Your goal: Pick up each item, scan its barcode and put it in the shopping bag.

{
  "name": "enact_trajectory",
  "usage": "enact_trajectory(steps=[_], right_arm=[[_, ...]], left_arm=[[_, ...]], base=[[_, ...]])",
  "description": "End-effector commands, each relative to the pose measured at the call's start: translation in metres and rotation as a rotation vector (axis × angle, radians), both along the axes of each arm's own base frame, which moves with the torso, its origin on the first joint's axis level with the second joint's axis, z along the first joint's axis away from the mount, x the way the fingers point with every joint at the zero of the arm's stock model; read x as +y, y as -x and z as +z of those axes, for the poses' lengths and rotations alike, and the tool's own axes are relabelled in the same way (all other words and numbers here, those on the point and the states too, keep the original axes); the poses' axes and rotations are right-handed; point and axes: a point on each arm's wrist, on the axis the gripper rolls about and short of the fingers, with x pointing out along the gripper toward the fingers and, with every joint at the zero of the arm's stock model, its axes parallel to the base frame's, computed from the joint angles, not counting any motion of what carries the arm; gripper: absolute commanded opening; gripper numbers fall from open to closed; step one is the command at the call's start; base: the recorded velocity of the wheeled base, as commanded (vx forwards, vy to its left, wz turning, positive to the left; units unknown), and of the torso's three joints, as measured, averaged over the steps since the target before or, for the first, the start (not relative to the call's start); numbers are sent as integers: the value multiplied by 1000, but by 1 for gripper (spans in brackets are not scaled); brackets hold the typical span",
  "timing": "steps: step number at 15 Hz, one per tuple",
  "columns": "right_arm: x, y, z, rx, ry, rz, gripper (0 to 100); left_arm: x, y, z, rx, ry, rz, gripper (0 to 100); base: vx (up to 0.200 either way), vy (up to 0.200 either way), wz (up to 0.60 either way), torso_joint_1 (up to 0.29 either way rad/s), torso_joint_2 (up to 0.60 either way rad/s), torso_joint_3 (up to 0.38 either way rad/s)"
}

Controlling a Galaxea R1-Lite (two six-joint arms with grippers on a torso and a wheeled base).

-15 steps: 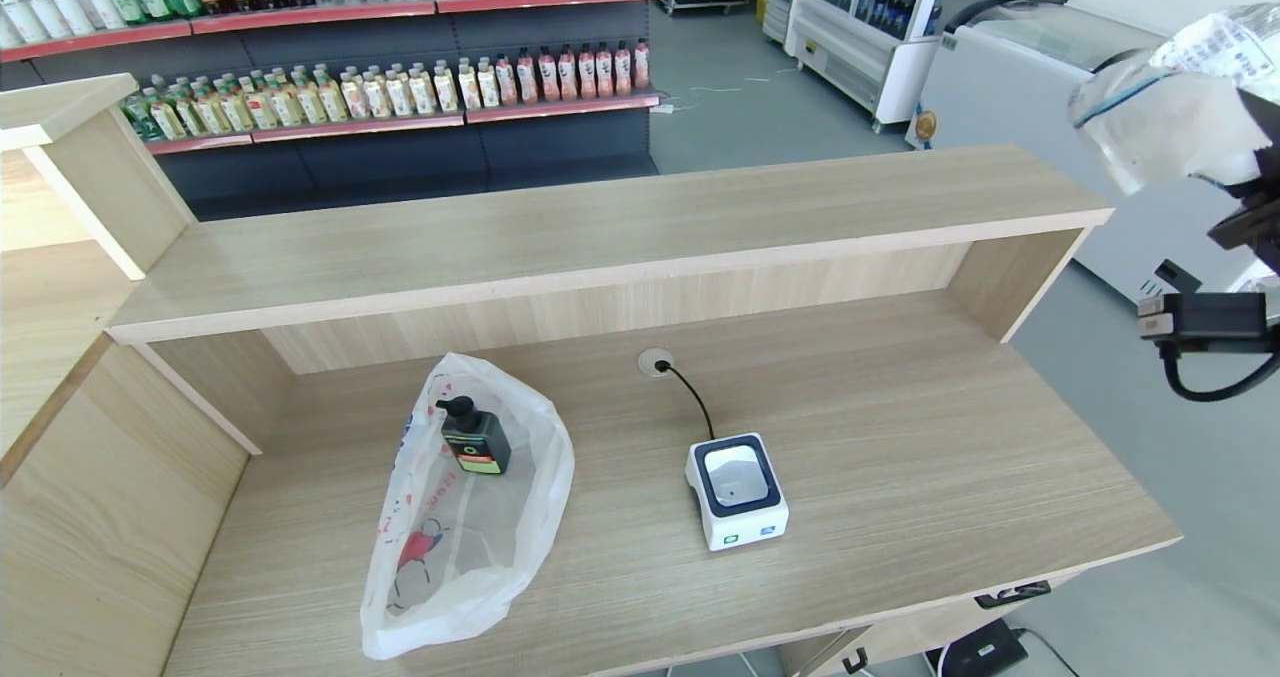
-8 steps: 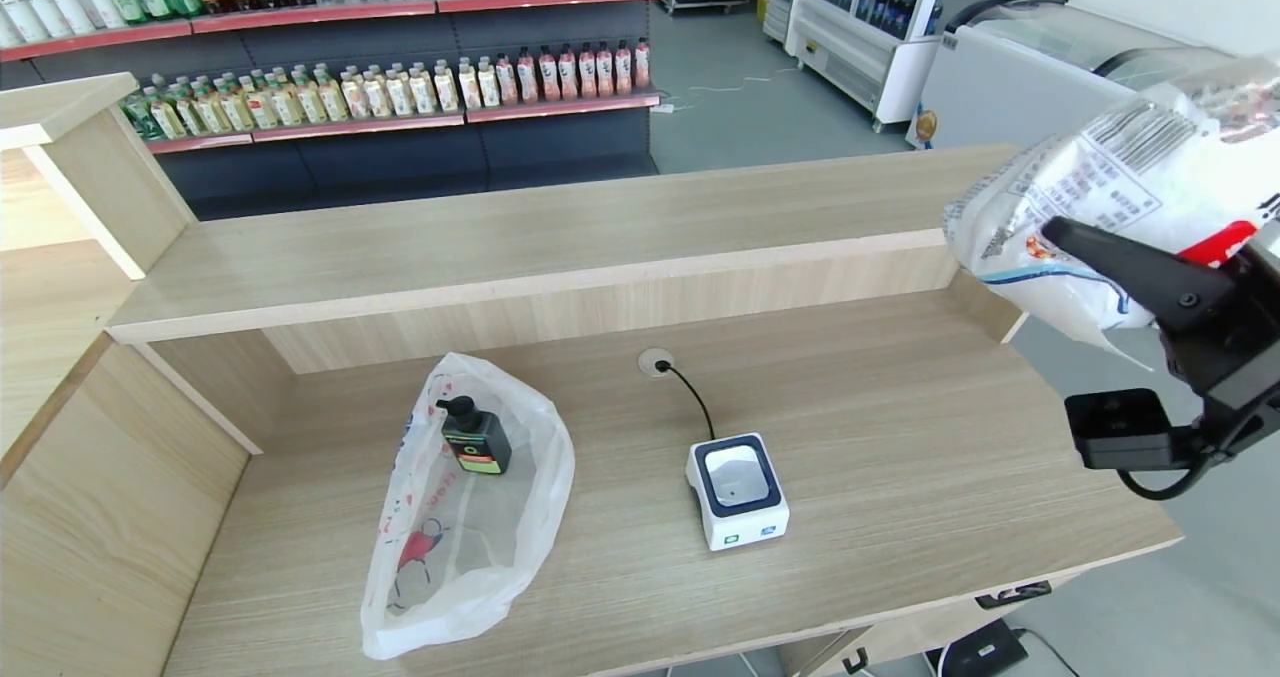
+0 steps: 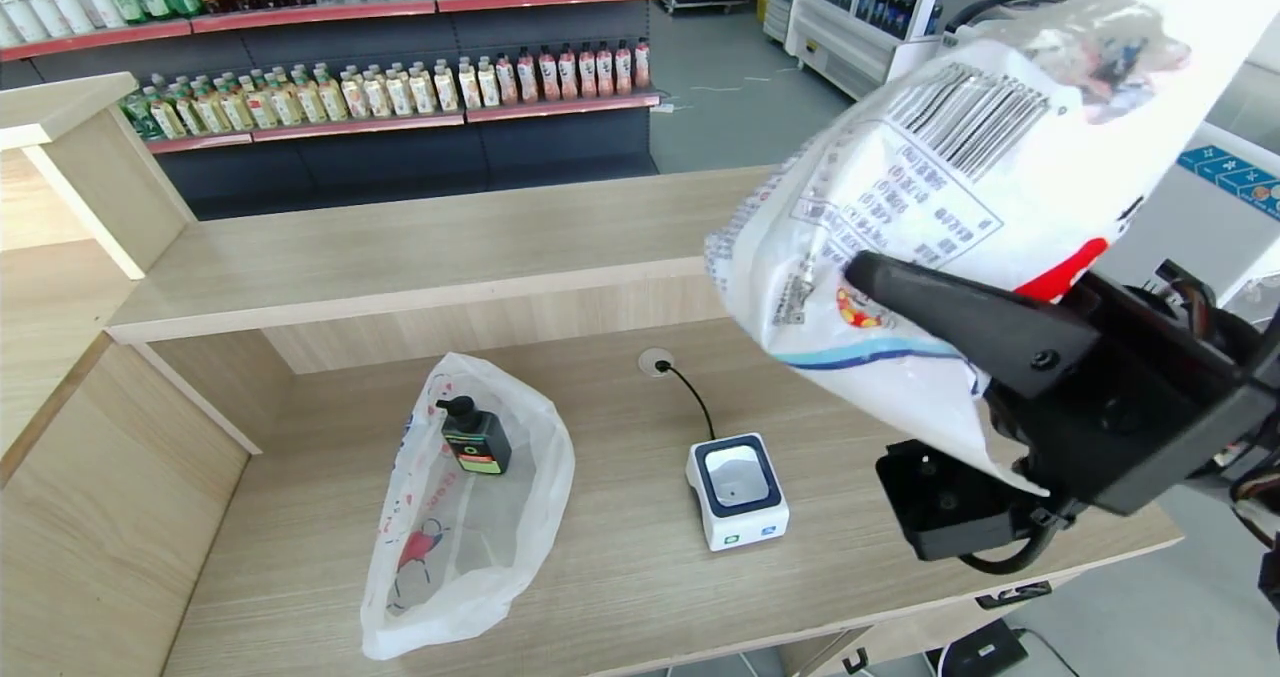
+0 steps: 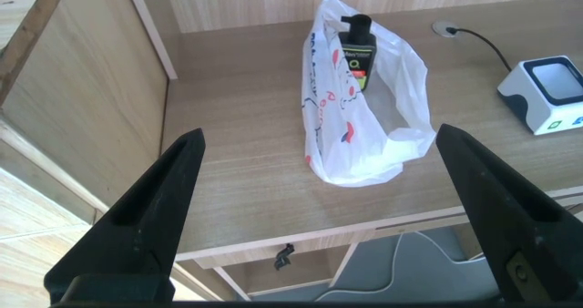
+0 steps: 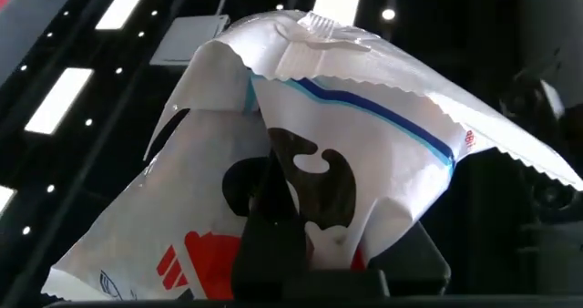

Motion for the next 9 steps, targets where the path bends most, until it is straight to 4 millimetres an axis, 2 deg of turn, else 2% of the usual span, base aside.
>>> enact_trajectory(steps=[1, 3, 7, 9], right_arm=[[36, 18, -4, -60, 7, 127, 0], [44, 27, -12, -35, 31, 178, 0], [48, 30, -30, 18, 86, 197, 0], [56, 41, -35, 28, 100, 252, 0]], left_arm=[[0, 0, 0, 0, 0, 0, 100], [0, 0, 0, 0, 0, 0, 100], [0, 0, 0, 0, 0, -1, 100], [0, 0, 0, 0, 0, 0, 100]], base=[[0, 0, 0, 0, 0, 0], [0, 0, 0, 0, 0, 0], [0, 0, 0, 0, 0, 0], [0, 0, 0, 0, 0, 0]])
